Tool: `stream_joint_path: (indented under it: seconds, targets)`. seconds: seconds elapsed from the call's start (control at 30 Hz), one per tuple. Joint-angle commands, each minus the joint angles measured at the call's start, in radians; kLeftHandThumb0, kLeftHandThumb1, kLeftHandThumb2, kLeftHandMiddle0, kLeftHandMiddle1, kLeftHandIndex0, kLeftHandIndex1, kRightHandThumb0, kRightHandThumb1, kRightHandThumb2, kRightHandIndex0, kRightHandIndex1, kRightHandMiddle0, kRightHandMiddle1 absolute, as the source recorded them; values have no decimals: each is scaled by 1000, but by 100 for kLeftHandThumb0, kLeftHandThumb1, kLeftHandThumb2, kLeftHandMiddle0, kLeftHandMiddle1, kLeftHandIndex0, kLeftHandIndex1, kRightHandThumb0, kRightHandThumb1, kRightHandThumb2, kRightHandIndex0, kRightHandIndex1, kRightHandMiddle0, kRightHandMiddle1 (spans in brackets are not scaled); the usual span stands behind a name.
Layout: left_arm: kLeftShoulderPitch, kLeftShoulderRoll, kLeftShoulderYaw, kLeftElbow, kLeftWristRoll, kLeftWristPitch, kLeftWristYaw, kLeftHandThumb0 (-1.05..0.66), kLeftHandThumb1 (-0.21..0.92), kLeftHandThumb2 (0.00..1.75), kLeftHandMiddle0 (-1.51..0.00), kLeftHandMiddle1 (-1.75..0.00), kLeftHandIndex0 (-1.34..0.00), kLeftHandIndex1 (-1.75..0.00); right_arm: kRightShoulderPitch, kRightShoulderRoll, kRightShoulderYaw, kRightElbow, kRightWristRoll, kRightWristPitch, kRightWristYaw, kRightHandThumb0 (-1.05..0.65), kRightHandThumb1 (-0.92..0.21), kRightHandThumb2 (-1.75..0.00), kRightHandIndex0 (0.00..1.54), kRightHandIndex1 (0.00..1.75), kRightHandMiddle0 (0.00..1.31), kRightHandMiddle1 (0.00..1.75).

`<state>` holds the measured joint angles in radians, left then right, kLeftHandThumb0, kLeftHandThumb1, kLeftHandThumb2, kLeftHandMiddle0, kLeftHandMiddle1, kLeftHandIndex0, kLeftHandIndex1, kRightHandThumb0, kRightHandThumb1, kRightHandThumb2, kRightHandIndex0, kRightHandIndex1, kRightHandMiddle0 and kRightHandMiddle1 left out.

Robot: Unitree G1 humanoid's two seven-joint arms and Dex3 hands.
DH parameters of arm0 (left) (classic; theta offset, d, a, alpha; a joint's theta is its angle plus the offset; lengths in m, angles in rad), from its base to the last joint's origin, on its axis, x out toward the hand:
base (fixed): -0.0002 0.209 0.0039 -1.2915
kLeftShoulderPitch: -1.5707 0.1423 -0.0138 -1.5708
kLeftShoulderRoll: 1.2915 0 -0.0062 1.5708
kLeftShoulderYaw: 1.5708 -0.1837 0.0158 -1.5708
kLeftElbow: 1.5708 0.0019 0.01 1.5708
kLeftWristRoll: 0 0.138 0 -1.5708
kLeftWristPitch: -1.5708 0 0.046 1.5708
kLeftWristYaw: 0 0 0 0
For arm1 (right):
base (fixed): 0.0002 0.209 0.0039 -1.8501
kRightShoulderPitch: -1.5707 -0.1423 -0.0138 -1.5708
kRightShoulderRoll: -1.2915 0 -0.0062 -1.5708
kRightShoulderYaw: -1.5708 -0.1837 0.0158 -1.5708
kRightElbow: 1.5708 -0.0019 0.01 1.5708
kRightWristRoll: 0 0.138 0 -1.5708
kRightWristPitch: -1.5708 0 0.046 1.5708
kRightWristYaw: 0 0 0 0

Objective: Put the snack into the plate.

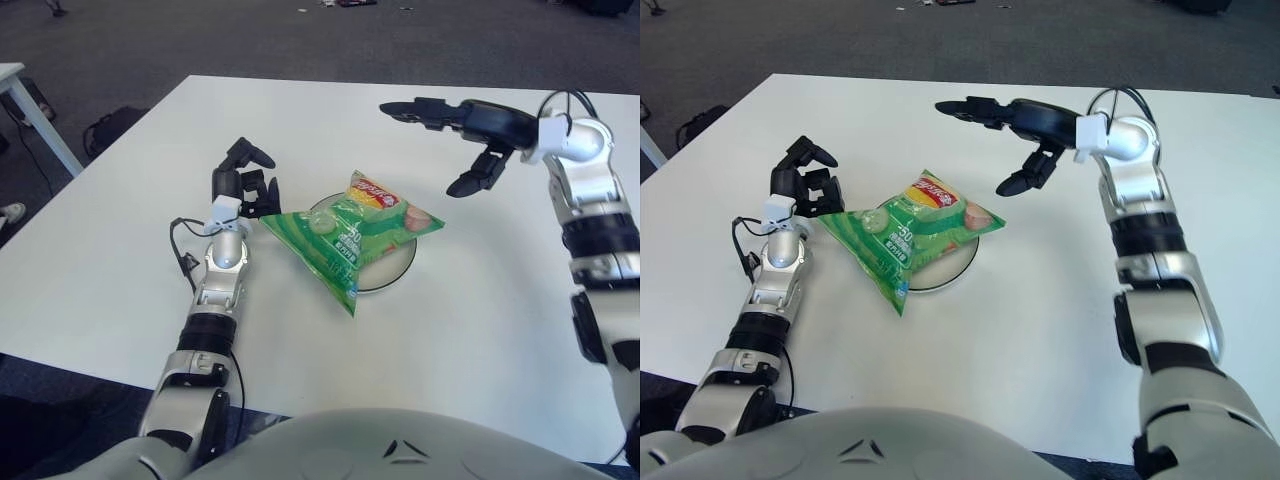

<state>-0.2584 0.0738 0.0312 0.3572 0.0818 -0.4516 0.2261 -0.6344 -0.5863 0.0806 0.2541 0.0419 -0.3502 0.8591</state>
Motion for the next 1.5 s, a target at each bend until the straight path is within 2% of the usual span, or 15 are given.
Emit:
stream_joint_path:
  seconds: [0.0,0.1,0.2,0.3,0.43,0.67,0.73,0.8,0.87,1.0,1.17,1.47]
  targets:
    - [183,-56,-6,121,-6,-9,2,-53,21,145,-136,-175,-70,-175,168,65,-20,-178,-203,170,-276,-81,-50,-80,8,6,0,48]
    - [182,-56,-5,120,-6,-14,4,-53,21,145,-136,-175,-70,-175,211,114,-31,-166,-265,193,-411,-79,-53,-79,10,15,0,61]
    - [182,-56,-4,118,-1,-18,13,-53,20,146,-137,-175,-71,-175,257,166,-47,-156,-285,234,-514,-74,-54,-82,3,54,0,80]
    - [181,-55,-3,116,3,-20,18,-53,19,147,-138,-175,-72,-175,272,190,-51,-140,-294,259,-569,-69,-55,-85,2,74,0,91]
    - [182,-47,-4,105,10,-11,20,-54,19,148,-138,-175,-72,-175,323,257,-82,-51,-259,265,-676,-63,-54,-91,8,92,0,104]
    - [191,-38,-1,86,13,8,16,-54,18,148,-139,-175,-73,-175,352,364,-150,-16,-175,291,-794,-46,-50,-108,20,124,0,146]
    - [191,-37,0,86,13,10,16,-54,18,148,-139,-175,-73,-175,349,382,-164,-9,-157,284,-812,-44,-50,-111,22,127,0,153]
    - [190,-37,2,88,12,10,18,-54,18,148,-139,-175,-73,-175,345,403,-180,3,-131,265,-829,-39,-74,-77,26,132,12,166]
    - [189,-37,3,90,11,10,19,-54,18,148,-139,-175,-73,-175,343,418,-196,16,-104,241,-837,-37,-83,-65,29,133,15,170]
    - [181,-33,7,100,4,10,9,-54,19,148,-139,-175,-72,-175,353,434,-206,18,-84,234,-854,-35,-90,-54,34,133,18,174]
    - [181,-31,11,103,-1,17,1,-53,19,147,-139,-175,-72,-175,372,445,-210,14,-76,248,-872,-35,-90,-55,36,131,20,174]
    - [175,-40,16,110,0,19,13,-53,21,145,-139,-175,-70,-175,396,462,-223,33,-56,250,-887,-37,-75,-76,39,136,29,175]
